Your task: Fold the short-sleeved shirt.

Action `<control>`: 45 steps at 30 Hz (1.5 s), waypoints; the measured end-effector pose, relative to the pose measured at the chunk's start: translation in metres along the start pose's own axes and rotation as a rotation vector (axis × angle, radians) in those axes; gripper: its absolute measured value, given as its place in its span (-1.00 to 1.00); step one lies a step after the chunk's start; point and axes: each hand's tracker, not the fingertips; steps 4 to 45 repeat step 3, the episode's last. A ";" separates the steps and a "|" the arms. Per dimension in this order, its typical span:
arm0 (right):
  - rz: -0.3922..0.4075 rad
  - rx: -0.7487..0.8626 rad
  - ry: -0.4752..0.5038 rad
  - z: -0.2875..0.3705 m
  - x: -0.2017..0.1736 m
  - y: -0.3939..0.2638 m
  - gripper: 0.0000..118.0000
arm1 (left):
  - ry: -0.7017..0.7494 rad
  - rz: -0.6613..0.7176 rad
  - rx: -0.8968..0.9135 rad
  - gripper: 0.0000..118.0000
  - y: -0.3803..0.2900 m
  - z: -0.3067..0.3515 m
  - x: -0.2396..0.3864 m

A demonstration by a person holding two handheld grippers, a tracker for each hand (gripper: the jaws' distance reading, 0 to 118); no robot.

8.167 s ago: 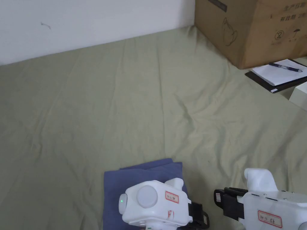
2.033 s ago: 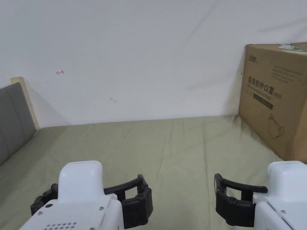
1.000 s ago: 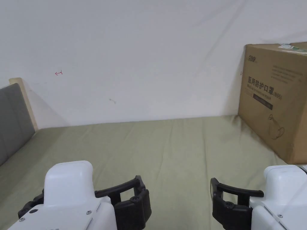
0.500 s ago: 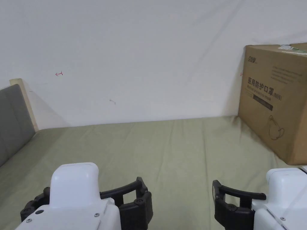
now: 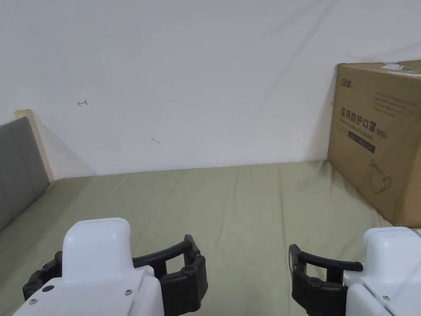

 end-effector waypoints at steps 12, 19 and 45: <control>0.000 0.001 0.000 0.000 -0.001 0.000 1.00 | -0.012 0.006 0.008 1.00 0.000 0.000 -0.001; 0.000 0.001 0.000 0.000 -0.001 0.000 1.00 | -0.012 0.006 0.008 1.00 0.000 0.000 -0.001; 0.000 0.001 0.000 0.000 -0.001 0.000 1.00 | -0.012 0.006 0.008 1.00 0.000 0.000 -0.001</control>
